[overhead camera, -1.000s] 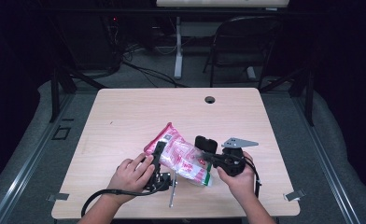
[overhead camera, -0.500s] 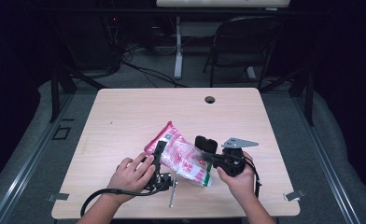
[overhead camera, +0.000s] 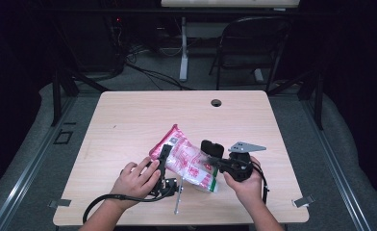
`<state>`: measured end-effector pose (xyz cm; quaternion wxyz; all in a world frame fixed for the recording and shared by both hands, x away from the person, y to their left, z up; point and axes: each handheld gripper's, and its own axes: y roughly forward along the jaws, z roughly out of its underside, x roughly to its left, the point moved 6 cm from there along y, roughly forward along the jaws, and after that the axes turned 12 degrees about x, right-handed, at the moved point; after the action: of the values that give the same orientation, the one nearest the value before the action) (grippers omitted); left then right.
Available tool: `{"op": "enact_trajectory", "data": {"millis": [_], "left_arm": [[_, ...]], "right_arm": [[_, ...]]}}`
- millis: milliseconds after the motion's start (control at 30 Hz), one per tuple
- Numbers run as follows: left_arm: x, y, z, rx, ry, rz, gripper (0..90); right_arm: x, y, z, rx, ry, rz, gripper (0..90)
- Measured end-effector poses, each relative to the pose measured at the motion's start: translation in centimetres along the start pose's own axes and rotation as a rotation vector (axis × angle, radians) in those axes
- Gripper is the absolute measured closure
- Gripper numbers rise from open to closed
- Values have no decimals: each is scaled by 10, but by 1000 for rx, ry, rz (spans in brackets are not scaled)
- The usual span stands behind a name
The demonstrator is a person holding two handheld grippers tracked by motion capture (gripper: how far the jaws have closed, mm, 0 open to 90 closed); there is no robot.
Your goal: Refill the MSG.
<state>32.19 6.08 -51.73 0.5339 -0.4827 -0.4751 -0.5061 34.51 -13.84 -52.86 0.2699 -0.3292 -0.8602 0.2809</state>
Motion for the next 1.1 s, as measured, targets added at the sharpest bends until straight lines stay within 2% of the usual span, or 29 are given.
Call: {"op": "enact_trajectory", "data": {"millis": [433, 933, 1100], "left_arm": [[1, 1, 0, -3, 12, -12, 651], [6, 1, -1, -11, 49, -45, 651], [6, 1, 0, -8, 44, -41, 652]], "right_arm": [[-1, 0, -1, -2, -2, 0, 900], [0, 1, -2, -11, 4, -2, 900], [0, 1, -3, -13, 5, -2, 900]]}}
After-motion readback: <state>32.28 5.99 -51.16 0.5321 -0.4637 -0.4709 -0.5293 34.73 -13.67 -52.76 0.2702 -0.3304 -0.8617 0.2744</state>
